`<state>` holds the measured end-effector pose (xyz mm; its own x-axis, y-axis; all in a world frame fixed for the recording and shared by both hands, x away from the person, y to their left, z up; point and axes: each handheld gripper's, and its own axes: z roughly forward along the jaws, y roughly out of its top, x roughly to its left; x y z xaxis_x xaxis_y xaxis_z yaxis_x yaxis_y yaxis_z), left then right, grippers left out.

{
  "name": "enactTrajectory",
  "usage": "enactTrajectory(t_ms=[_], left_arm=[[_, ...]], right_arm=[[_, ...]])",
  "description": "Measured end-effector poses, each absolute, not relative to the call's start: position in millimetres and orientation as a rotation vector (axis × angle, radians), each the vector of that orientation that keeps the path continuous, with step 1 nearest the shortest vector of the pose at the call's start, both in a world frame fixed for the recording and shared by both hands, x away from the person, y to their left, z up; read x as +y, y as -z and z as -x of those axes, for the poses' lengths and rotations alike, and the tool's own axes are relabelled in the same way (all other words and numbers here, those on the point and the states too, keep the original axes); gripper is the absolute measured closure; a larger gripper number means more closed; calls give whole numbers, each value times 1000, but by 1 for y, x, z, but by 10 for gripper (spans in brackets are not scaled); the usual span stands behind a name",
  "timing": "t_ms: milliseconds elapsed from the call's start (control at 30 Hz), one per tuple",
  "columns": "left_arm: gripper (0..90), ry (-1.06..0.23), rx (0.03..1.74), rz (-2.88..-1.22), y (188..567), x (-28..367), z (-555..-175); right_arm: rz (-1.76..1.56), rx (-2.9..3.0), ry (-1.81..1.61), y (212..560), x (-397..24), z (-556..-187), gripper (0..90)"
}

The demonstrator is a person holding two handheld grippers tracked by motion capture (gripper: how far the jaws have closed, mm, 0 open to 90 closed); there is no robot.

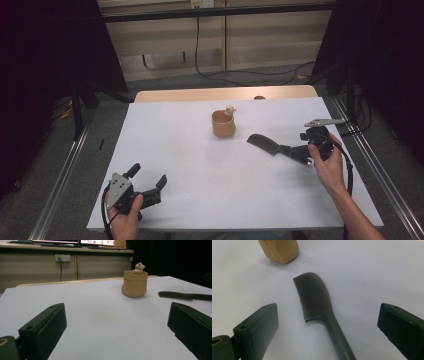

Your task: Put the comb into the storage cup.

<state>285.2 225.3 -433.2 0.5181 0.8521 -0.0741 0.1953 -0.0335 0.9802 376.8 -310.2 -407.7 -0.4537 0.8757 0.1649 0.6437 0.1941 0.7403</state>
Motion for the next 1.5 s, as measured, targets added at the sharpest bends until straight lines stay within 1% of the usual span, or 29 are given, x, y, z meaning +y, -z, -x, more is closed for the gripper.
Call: enactTrajectory(t_ms=[133, 433, 533, 600, 667, 733, 833, 933, 1033, 1100, 1267, 1300, 1333, 1500], left_arm=[[22, -678, 921, -1540, 432, 226, -285], [22, -675, 922, -1548, 433, 226, -286], [22, -672, 924, -1549, 433, 226, -286], [22, -666, 928, -1541, 433, 225, -286], [22, -666, 927, -1543, 433, 225, -286], [22, -665, 925, -1550, 433, 226, -287], [22, -665, 923, -1551, 433, 225, -287], [19, -656, 919, -1556, 434, 224, -287], [19, -659, 906, -1562, 433, 223, -287], [19, -653, 902, -1580, 435, 221, -288], [19, -638, 894, -1582, 435, 218, -289], [19, -638, 894, -1582, 435, 218, -289], [19, -641, 895, -1586, 435, 219, -289], [19, -643, 900, -1577, 435, 220, -288]], right_arm=[[-1453, 2232, -1075, 410, -309, -381, 60], [-1419, 2307, -994, 409, -306, -389, 57], [-1403, 2386, -954, 409, -306, -393, 38], [-1375, 2422, -930, 409, -307, -394, 57], [-1386, 2439, -921, 410, -308, -396, 47], [-1387, 2462, -900, 411, -309, -399, 72], [-1395, 2476, -888, 412, -309, -402, 76], [-1400, 2537, -853, 415, -310, -409, 147], [-1390, 2555, -826, 416, -309, -412, 163], [-1389, 2575, -799, 419, -308, -416, 213], [-1379, 2636, -734, 421, -306, -425, 279], [-1379, 2636, -734, 421, -306, -425, 279], [-1363, 2670, -707, 421, -304, -426, 325], [-1324, 2708, -642, 422, -299, -429, 392]])
